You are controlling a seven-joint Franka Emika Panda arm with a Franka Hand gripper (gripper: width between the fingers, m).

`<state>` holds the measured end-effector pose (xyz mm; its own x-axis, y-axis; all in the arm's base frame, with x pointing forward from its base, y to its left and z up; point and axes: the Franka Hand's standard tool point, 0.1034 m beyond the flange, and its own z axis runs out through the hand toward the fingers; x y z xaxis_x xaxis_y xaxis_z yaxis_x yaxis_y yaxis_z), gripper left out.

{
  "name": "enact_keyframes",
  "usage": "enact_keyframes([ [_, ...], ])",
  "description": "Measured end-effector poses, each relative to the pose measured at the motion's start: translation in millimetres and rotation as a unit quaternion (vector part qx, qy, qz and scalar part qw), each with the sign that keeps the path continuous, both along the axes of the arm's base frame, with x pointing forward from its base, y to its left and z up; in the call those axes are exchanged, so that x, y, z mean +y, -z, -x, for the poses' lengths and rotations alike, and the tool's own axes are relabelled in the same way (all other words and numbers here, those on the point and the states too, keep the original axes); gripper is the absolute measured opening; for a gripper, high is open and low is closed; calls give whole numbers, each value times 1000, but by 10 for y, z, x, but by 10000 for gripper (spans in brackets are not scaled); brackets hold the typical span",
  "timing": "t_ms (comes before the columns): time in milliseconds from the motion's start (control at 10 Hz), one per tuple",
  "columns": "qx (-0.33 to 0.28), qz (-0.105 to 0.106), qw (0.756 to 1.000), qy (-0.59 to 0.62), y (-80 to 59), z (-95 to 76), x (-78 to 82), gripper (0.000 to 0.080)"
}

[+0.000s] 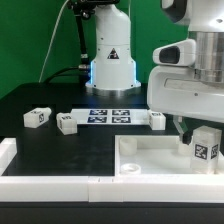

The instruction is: Assemble one leg

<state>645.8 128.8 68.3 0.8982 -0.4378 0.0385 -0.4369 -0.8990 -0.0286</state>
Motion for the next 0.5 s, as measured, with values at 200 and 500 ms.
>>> enact_keyframes([
  [200,-1,7,994,-106,-2,-2,-6,649],
  [500,-2,18,966,-259,-3,-4,-16,649],
])
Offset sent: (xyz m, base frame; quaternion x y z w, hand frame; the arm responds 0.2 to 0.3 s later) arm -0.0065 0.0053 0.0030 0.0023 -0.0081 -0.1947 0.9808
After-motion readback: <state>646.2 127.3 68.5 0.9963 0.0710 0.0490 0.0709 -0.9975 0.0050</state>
